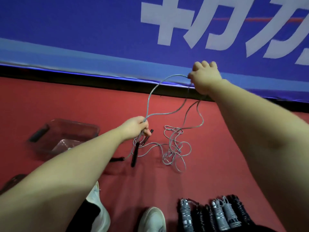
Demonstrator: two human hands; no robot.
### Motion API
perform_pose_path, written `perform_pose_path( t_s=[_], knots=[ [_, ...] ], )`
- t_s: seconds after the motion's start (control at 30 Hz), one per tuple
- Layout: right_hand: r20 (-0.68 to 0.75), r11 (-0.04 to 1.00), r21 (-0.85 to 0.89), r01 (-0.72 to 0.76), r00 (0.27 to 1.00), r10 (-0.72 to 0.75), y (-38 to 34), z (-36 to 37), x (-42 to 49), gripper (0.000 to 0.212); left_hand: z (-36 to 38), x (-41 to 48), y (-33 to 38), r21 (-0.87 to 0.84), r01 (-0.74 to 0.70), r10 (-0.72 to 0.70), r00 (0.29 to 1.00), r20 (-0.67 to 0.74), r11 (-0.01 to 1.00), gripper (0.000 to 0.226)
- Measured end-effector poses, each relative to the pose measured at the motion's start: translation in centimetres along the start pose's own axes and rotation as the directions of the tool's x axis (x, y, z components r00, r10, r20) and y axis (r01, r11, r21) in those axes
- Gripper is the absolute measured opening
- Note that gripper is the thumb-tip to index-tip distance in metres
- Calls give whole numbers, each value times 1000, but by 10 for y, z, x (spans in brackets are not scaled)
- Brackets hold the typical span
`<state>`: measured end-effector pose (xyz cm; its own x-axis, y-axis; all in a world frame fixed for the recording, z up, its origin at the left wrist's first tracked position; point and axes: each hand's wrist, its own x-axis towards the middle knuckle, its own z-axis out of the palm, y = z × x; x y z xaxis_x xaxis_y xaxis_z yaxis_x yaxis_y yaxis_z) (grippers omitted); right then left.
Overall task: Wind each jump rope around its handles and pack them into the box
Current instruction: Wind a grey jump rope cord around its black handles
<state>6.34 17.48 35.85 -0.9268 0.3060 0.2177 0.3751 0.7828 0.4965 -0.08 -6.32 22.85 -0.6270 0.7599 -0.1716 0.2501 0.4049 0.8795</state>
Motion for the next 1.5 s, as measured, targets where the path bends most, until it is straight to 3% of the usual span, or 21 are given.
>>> perform_pose_path(
  t_s=[0.07,0.1,0.13,0.17,0.2,0.23,0.27,0.3,0.4,0.57,0.73,0.83,0.87,0.93,0.97,1.03,1.1,1.17,1.27,1.4,1.5],
  knots=[
    [112,959,237,-154,985,131,-23,32,-13,38,-4,9,19,-166,74,-74,997,2,983,28],
    [177,863,455,-221,972,155,-37,44,-21,32,-6,13,27,-255,122,-121,992,19,959,28],
    [259,665,697,-268,959,115,-53,58,-30,22,-7,15,35,-334,171,-167,985,39,927,28],
    [328,375,873,-311,945,19,-68,66,-42,13,-8,18,41,-397,214,-210,976,54,893,28],
    [381,94,923,-372,918,-108,-86,73,-54,11,-8,20,47,-451,247,-246,967,63,857,28],
    [390,-113,897,-427,886,-251,-101,76,-69,11,-8,22,50,-498,271,-273,960,70,824,28],
    [387,-207,856,-474,852,-353,-115,81,-82,19,-6,24,53,-541,286,-291,953,79,791,29],
    [376,-231,837,-496,828,-415,-125,83,-92,29,-4,26,54,-569,300,-305,948,90,766,29],
    [309,-162,885,-435,813,-494,-142,90,-107,39,2,29,57,-604,312,-318,943,101,734,30],
    [223,-238,889,-391,824,-521,-145,95,-107,28,3,37,65,-628,297,-374,927,10,719,33],
    [301,-125,902,-413,811,-502,-138,113,-120,21,-21,41,59,-667,285,-451,888,-86,688,36],
    [355,-180,857,-482,808,-471,-129,117,-123,21,-32,37,43,-613,331,-484,870,-97,717,27],
    [367,-189,845,-501,798,-478,-124,114,-121,22,-33,36,37,-526,353,-486,863,-137,774,23],
    [402,-95,849,-520,752,-522,-117,102,-115,24,-34,36,24,-35,385,-381,889,-256,922,15],
    [430,-26,848,-529,716,-550,-115,94,-110,25,-35,37,17,292,319,-248,935,-255,902,43],
    [489,88,831,-549,646,-587,-112,79,-101,26,-31,31,11,683,0,-12,1000,12,730,85],
    [526,181,824,-537,607,-595,-109,64,-92,27,-16,18,15,771,-299,110,951,288,563,82],
    [552,233,811,-537,569,-610,-108,49,-85,25,-2,10,16,781,-374,148,926,349,501,68],
    [572,272,802,-532,553,-606,-107,33,-80,21,8,4,19,779,-345,235,937,257,524,39],
    [618,349,774,-529,508,-601,-91,26,-79,13,-1,3,22,829,-260,213,961,174,495,19],
    [670,447,741,-502,507,-542,-73,22,-82,9,-15,-1,18,730,-201,97,978,183,653,11]
  ],
)
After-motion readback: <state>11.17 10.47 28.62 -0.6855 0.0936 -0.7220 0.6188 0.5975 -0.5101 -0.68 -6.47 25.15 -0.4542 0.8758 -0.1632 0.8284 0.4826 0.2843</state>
